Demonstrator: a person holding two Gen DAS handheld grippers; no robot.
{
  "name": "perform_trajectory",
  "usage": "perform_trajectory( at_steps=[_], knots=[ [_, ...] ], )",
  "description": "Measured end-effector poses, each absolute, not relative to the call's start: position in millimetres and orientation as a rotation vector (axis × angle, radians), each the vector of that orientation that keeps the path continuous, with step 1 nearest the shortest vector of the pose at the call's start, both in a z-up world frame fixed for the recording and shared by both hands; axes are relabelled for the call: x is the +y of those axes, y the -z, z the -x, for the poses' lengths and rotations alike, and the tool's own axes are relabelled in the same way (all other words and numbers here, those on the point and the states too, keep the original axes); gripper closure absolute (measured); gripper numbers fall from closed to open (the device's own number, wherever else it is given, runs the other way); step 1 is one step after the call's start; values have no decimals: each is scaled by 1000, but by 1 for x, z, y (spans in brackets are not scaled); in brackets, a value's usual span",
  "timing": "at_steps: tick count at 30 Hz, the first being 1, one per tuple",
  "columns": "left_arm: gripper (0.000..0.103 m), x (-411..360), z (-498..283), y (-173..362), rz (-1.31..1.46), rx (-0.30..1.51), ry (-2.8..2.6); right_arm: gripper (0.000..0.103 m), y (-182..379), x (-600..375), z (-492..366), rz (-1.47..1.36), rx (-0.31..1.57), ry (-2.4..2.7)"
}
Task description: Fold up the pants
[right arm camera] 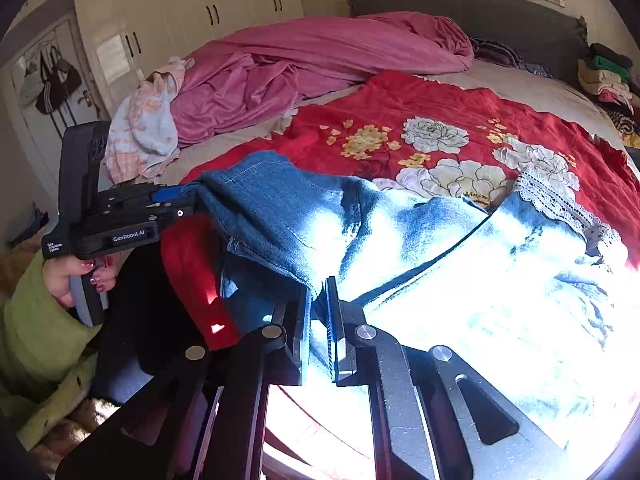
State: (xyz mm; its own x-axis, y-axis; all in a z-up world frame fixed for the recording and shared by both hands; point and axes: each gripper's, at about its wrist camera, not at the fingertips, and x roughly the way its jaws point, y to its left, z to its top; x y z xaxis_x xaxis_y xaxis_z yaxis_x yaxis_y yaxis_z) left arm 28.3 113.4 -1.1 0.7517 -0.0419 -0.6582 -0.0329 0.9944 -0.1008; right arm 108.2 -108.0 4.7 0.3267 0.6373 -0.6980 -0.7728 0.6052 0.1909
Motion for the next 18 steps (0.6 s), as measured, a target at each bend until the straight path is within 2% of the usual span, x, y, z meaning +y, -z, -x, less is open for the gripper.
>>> perform_trajectory(
  at_steps=[12,18],
  knots=[
    [69,119,-15,7,102,739,-45,95,33,-89,-86,275,878,-912],
    [67,129,-20,26,158,841,-34,94,53,-84,-90,285,948,-899]
  ],
)
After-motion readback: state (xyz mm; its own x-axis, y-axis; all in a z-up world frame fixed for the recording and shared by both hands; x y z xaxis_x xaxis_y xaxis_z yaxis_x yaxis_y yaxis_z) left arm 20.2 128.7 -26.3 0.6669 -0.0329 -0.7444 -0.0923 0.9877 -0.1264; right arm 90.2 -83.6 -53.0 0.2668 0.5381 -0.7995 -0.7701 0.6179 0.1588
